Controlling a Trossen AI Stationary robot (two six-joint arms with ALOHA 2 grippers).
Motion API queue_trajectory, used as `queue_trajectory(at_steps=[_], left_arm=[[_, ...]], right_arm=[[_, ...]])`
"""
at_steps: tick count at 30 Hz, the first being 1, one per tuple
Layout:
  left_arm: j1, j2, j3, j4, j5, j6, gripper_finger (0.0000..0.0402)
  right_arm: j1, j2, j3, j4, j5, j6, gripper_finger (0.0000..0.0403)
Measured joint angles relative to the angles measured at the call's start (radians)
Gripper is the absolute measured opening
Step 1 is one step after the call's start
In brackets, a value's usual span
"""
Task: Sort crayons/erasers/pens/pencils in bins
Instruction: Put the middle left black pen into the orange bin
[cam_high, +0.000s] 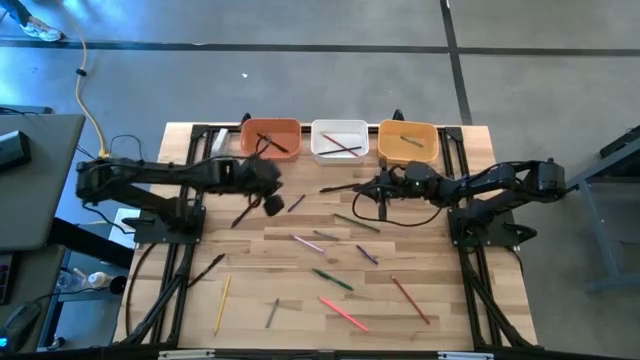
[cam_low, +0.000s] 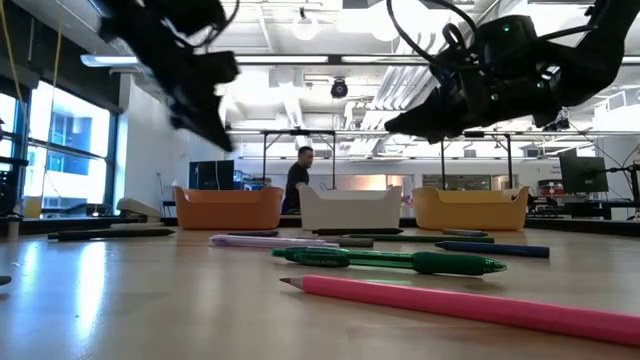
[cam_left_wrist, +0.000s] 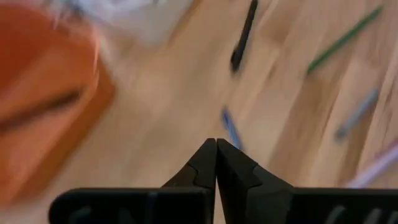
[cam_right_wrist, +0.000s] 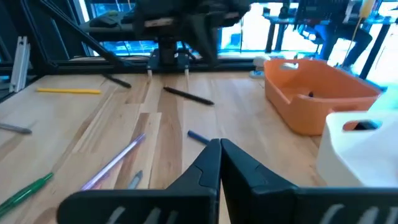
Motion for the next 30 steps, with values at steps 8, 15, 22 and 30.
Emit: queue_trajectory(at_steps=[8,15,22,30], left_arm=[[-0.137,-0.063,-0.001,-0.423,-0.022,-0.323,0.0001],[-0.034,0.011,-0.001,-0.436,0.017,-0.306,0.0005],[0.082,0.143,-0.001,-0.317,0.107,-0.211,0.0062],[0.147,0.261,-0.001,-0.296,0.081,-0.193,0.0145]], right_arm=[[-0.063,0.000,0.061,-0.008,-0.087,-0.031,0.0000],[-0.060,0.000,0.064,-0.023,-0.113,-0.030,0.0000],[-0.060,0.000,0.064,-0.027,-0.113,-0.030,0.0000],[-0.059,0.000,0.064,-0.027,-0.113,-0.033,0.0000]])
